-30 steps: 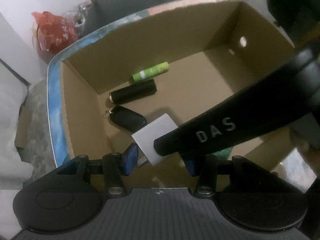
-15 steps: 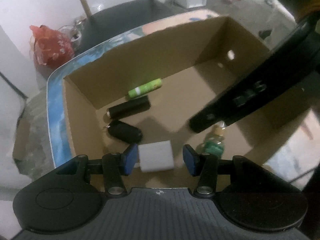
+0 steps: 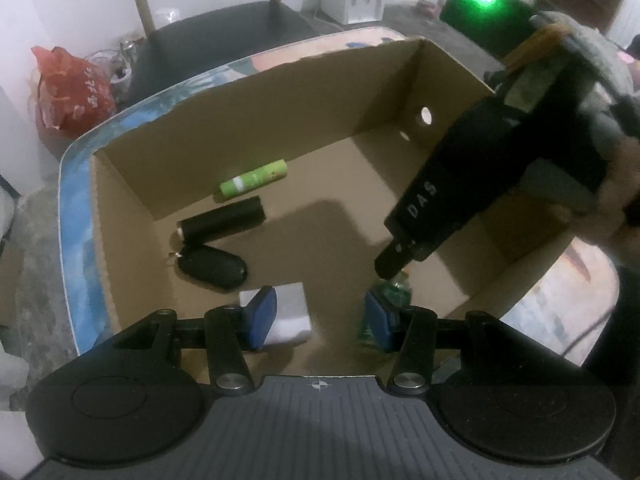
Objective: Organize rigid objects
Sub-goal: 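Grasp the lying dropper bottle inside the box with the right gripper, then stand the dropper bottle upright in the box and open the right gripper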
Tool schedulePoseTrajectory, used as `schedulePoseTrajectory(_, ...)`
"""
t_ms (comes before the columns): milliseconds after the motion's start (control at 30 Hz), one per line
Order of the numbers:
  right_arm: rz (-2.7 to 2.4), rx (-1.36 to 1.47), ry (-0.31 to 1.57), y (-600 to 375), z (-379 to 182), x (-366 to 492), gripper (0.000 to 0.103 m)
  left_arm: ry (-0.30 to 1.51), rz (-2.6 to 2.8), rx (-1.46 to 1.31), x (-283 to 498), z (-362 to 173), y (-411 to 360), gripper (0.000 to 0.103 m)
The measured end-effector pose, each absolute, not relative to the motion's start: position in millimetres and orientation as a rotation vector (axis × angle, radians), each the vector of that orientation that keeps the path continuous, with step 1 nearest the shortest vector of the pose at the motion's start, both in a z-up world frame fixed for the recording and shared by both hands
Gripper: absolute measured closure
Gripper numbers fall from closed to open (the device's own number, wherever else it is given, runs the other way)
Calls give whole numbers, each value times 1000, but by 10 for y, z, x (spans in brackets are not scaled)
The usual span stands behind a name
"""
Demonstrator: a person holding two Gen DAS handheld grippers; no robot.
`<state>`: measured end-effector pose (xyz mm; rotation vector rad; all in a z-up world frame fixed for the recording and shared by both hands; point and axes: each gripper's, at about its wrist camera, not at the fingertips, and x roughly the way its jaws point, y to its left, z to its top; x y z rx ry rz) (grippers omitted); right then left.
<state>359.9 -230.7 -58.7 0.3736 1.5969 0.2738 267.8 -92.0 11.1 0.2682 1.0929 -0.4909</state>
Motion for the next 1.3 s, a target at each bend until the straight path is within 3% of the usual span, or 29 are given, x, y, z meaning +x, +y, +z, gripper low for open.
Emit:
schedulePoseTrajectory(333, 288, 485, 1600, -2316, -736, 3631, 65, 1086, -468, 262, 2663, 140, -793, 54)
schedulePoseTrajectory(400, 304, 467, 1572, -2284, -700, 3624, 70, 1084, -461, 258, 2647, 153, -761, 54)
schedulePoseTrajectory(500, 330, 413, 1513, -2217, -602, 3586, 79, 1077, -448, 244, 2616, 195, -679, 54)
schedulePoseTrajectory(867, 410, 92, 1109, -1800, 128, 3572, 81, 979, -374, 193, 2340, 482, -316, 54)
schedulePoseTrajectory(1000, 428, -34, 992, -1542, 187, 3584, 82, 954, -361, 181, 2260, 539, -239, 54)
schedulePoseTrajectory(1300, 474, -235, 923, -1135, -8, 3438, 82, 928, -359, 171, 2147, 555, -141, 54)
